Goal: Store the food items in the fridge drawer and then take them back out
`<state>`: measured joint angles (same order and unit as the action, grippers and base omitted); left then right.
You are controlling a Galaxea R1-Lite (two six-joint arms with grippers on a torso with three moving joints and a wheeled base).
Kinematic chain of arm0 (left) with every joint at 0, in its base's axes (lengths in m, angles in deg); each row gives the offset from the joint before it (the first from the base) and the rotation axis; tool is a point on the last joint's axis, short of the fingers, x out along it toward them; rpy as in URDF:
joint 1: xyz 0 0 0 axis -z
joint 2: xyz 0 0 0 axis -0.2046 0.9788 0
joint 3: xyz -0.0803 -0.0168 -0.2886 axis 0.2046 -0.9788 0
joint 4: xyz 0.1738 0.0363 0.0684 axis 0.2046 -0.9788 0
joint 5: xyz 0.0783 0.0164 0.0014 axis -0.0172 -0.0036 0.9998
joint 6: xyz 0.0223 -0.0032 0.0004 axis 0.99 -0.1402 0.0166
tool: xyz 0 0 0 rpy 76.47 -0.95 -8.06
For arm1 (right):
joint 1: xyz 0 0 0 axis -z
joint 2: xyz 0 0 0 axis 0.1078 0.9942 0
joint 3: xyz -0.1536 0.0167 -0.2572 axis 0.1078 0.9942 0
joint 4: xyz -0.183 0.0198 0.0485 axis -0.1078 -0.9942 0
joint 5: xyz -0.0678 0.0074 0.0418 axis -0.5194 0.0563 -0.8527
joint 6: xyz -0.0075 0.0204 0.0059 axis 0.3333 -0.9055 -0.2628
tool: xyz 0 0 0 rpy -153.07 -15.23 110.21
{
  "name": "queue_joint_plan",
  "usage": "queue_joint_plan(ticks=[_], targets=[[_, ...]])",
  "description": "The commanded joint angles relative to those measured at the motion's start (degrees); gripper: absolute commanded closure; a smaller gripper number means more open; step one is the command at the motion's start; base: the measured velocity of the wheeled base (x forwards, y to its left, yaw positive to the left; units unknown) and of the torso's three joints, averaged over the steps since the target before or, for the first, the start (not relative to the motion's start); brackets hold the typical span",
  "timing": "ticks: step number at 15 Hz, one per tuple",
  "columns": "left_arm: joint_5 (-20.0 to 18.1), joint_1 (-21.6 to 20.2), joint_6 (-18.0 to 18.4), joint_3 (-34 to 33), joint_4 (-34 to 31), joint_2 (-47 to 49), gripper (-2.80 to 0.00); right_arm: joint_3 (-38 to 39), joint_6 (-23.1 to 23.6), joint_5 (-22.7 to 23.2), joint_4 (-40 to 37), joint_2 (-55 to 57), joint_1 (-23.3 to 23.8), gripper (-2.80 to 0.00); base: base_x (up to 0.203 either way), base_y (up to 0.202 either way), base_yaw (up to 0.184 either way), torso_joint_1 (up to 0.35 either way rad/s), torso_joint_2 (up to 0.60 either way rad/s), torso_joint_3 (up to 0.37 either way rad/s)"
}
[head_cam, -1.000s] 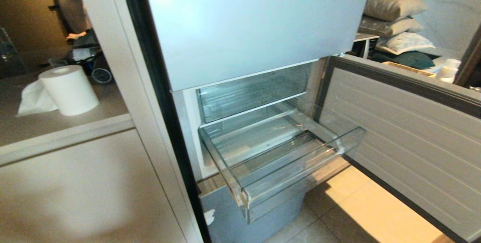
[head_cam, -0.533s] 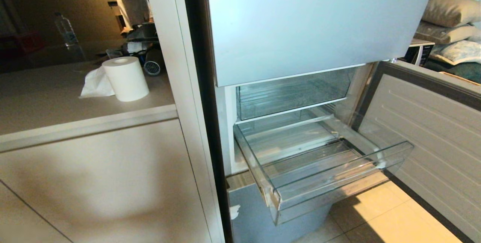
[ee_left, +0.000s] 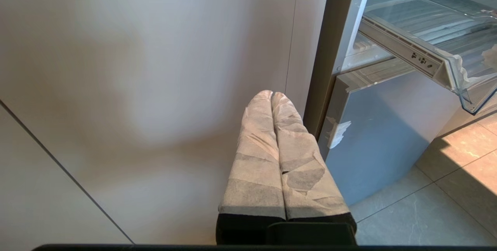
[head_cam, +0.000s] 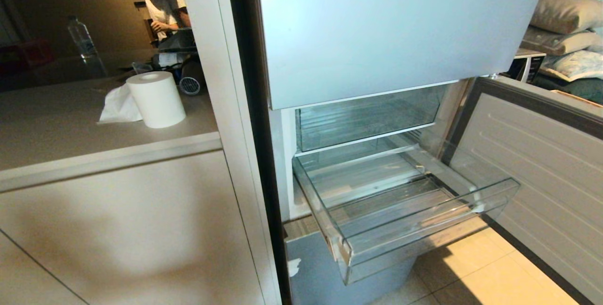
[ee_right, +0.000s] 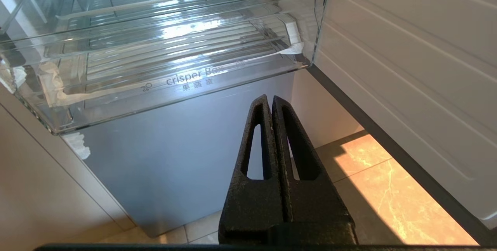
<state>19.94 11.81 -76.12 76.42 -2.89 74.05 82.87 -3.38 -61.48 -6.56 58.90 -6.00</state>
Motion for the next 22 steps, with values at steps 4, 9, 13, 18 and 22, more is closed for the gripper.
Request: queue_joint_plan(ticks=[4, 9, 13, 18, 22], targets=[[0.01, 0.00, 0.00, -0.09, 0.02, 0.07, 0.00, -0.52, 0.71, 0.68, 1.35, 7.26, -0.34, 0.00, 0.000, 0.000, 0.000, 0.000, 0.00, 0.000], [0.01, 0.00, 0.00, -0.09, 0.02, 0.07, 0.00, -5.71, -1.78, 6.44, 10.47, 49.56, -1.22, 0.00, 0.000, 0.000, 0.000, 0.000, 0.00, 0.000], [0.01, 0.00, 0.00, -0.09, 0.02, 0.07, 0.00, -14.80, -2.52, 11.43, 17.94, 82.57, -2.18, 0.00, 0.000, 0.000, 0.000, 0.000, 0.00, 0.000], [0.01, 0.00, 0.00, -0.09, 0.02, 0.07, 0.00, -32.10, -2.83, 14.71, 25.03, 106.25, -4.37, 0.00, 0.000, 0.000, 0.000, 0.000, 0.00, 0.000], [0.01, 0.00, 0.00, -0.09, 0.02, 0.07, 0.00, -41.80, -8.05, 15.19, 27.11, 113.34, -7.27, 0.00, 0.000, 0.000, 0.000, 0.000, 0.00, 0.000]])
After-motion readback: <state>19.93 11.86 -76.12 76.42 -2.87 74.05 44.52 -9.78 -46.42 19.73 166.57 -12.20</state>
